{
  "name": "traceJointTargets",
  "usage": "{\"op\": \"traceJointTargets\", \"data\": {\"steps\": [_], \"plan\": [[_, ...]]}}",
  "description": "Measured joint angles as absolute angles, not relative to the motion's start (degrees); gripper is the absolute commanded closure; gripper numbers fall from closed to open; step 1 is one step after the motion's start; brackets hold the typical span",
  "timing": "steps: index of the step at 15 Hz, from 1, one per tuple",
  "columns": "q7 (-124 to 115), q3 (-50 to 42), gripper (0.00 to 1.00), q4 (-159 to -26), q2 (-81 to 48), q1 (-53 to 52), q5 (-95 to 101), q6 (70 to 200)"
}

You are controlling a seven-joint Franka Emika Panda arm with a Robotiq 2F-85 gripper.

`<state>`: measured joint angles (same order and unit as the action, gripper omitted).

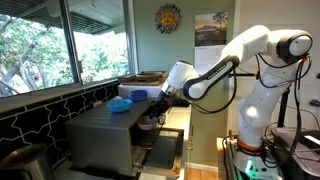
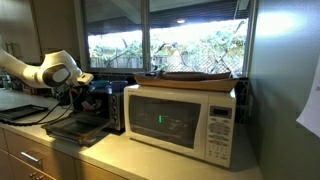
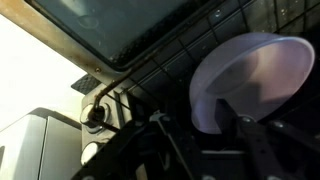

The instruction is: Pull the oven tray, put the purple bowl on it, and push it back into the oven

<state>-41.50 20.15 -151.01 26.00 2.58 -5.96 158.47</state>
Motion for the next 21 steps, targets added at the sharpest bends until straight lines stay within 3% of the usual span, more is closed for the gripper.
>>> {"op": "traceJointTargets", "data": {"steps": [3,4,21], "plan": [[-41.25,18.71,0.01,-150.18,26.11,1.48,-6.12,158.33],[-40.99,18.05,0.0,-149.92,26.23,0.92,-6.16,158.09],[-2.96,1.18,0.0,-148.76,36.58,-11.31,-16.37,131.35]]}}
